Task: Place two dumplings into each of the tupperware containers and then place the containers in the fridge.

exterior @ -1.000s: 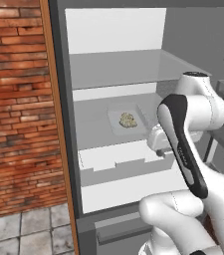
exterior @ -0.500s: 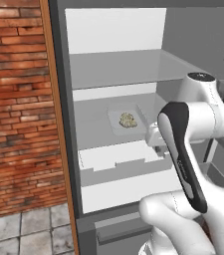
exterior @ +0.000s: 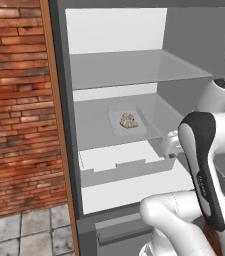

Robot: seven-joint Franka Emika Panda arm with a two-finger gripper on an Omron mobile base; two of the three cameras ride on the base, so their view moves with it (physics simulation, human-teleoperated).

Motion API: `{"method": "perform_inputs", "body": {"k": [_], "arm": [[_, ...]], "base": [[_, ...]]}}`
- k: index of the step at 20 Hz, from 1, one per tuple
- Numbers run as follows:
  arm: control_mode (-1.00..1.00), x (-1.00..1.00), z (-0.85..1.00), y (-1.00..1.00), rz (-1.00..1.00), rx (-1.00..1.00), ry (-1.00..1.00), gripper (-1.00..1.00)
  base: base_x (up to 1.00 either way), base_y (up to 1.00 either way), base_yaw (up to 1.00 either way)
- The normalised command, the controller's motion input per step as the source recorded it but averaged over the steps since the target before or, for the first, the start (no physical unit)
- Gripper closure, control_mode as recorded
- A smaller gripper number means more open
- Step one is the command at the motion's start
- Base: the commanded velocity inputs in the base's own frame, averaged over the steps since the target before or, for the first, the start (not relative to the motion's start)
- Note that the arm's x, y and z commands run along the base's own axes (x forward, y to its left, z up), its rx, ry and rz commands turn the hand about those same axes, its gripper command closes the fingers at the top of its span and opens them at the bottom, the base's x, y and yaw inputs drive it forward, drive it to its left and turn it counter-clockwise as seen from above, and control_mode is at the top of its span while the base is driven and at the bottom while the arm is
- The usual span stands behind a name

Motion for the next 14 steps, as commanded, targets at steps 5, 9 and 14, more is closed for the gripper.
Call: {"method": "perform_inputs", "body": {"k": [5, 9, 14], "arm": [[-1.00, -0.15, 0.00, 0.00, 0.00, 0.00, -0.01, -1.00], [-1.00, 0.01, 0.02, 0.08, -0.02, 0.00, 0.00, -1.00], [-1.00, 0.00, 0.01, 0.01, -0.07, 0.00, 0.00, -1.00]], "base": [[0.00, 0.00, 0.00], [0.00, 0.00, 0.00], [0.00, 0.00, 0.00]]}}
